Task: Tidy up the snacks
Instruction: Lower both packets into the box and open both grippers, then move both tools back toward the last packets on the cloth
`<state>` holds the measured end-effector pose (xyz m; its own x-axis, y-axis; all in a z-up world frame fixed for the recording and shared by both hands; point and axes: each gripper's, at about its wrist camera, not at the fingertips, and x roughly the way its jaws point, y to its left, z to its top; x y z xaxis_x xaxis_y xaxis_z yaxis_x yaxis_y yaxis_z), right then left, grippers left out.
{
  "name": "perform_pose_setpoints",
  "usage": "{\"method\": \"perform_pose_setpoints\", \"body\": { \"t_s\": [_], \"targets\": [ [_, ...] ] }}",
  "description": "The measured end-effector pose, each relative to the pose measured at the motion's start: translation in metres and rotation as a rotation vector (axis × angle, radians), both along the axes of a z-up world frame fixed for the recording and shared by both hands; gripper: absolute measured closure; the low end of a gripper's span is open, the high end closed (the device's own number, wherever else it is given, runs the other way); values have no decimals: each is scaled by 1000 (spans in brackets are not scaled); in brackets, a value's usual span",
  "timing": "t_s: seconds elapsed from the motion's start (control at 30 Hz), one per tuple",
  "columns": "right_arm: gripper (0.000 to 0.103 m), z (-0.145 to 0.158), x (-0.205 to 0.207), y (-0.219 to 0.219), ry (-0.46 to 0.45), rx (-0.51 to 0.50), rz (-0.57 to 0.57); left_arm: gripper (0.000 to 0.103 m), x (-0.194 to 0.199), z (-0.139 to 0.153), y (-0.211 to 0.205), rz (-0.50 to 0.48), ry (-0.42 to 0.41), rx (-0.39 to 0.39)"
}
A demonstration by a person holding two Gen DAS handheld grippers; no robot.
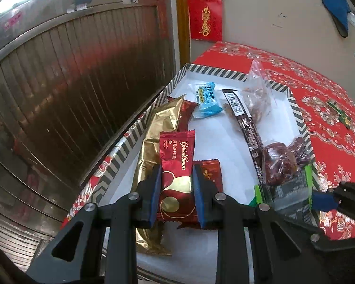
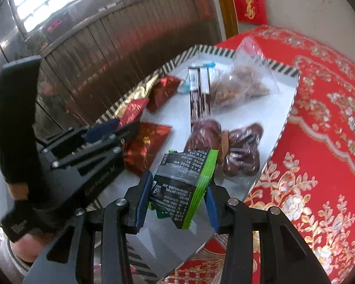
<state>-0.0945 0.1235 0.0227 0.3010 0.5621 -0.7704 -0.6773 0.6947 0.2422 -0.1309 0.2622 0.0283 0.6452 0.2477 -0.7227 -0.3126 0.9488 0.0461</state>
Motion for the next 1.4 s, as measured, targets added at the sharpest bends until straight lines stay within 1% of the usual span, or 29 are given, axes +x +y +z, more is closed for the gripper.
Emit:
{"method": "perform_pose_setpoints", "body": {
  "t_s": [0.07, 0.1, 0.17, 0.23, 0.3, 0.43, 0.53, 0.7, 0.9, 1.07, 1.13, 1.2, 1.33, 1.4],
  "targets": [
    [58, 2, -2, -2, -8, 3, 0, 72, 1, 0, 0, -1, -1, 5],
    [57, 6, -3, -6, -20, 6, -10, 69, 2, 0, -1, 3, -1, 6],
    [48, 11, -4, -13, -36, 10, -25, 61, 3, 1, -1, 3, -3, 9],
    [46, 19, -4, -24, -49, 29, -41, 37, 3, 2, -4, -5, -14, 13],
    [46, 24, -4, -34, -51, 46, -56, 30, 1, 6, -6, -1, -33, 25],
    [46, 30, -1, -54, -63, 66, -94, 23, 1, 15, -13, -11, -54, 29],
    [46, 31, 3, -72, -76, 54, -140, 23, 4, 20, -23, -35, -58, 35],
    [46, 25, 14, -111, -60, 47, -222, 21, 11, 25, -44, -85, -57, 27],
    [46, 25, 27, -152, -65, 10, -308, 21, 23, 33, -82, -158, -60, 41],
    [46, 29, 42, -192, -83, -6, -379, 20, 35, 38, -114, -214, -54, 29],
    [45, 31, 50, -210, -95, -26, -408, 18, 41, 41, -130, -249, -46, 26],
    [41, 32, 58, -227, -102, -42, -447, 16, 49, 44, -147, -296, -29, 12],
    [40, 32, 80, -260, -101, -72, -509, 16, 70, 45, -183, -379, 29, -20],
    [40, 31, 93, -274, -103, -100, -532, 16, 80, 46, -199, -400, 48, -22]
  ]
}}
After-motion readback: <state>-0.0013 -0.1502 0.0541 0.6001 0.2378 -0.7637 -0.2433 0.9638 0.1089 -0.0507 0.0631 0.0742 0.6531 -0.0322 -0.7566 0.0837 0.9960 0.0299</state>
